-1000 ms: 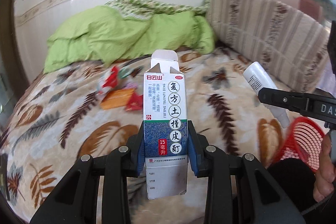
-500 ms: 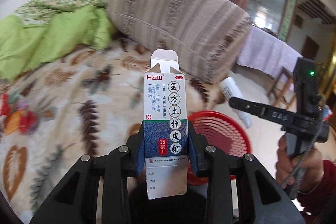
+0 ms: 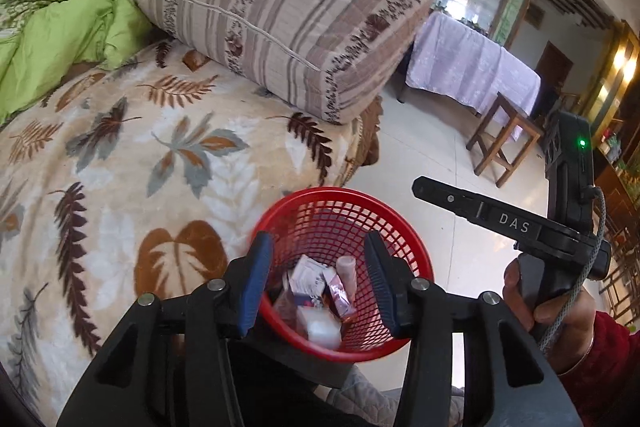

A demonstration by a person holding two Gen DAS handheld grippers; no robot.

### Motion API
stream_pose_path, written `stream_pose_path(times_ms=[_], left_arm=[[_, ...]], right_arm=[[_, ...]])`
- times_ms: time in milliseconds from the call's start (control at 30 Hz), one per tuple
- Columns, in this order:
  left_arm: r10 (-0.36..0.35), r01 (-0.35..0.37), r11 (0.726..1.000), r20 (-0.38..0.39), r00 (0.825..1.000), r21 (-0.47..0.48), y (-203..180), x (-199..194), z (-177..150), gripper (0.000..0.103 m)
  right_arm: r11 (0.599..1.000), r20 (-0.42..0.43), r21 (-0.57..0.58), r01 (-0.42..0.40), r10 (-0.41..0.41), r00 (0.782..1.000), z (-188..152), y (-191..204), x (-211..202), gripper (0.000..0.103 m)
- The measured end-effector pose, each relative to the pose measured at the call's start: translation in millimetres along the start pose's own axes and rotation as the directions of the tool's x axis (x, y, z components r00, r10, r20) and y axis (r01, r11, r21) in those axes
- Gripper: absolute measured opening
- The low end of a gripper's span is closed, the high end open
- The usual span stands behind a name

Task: Collect trash
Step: 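Carry the box and bottle to the red basket and open both grippers, then move both grippers back to the bed toward the red snack bags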

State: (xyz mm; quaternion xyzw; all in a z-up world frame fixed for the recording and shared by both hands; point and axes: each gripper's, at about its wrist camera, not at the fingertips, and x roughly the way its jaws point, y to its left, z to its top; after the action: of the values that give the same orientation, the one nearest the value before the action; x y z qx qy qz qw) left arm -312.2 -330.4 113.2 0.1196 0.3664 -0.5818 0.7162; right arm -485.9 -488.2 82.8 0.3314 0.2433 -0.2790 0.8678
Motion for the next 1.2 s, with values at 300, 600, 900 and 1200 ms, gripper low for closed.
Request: stream_pose_path(times_ms=[300,600,900,1200], left_arm=[[0.159,-0.151,0.984,0.079,0.984,-0.098,69,-64,-16,0.053],[0.367,-0.325,0.908,0.129,0.921,-0.264,159,-127,-45,0.056],[0.59,-0.479,0.729,0.093,0.802,-0.49,270,-171,-88,0.056],[0.681,-0.519,0.613,0.064,0.73,-0.596,334,-191,-106,0.061]], right_arm=[[0.977,-0.086,-0.112,-0.179,0.17,0.982,0,83,32,0.049],[0.906,-0.208,-0.263,-0.332,0.283,0.936,-16,202,73,0.052],[0.816,-0.361,-0.368,-0.446,0.317,0.877,-55,327,140,0.058],[0.836,-0.456,-0.32,-0.445,0.276,0.846,-85,421,255,0.06]])
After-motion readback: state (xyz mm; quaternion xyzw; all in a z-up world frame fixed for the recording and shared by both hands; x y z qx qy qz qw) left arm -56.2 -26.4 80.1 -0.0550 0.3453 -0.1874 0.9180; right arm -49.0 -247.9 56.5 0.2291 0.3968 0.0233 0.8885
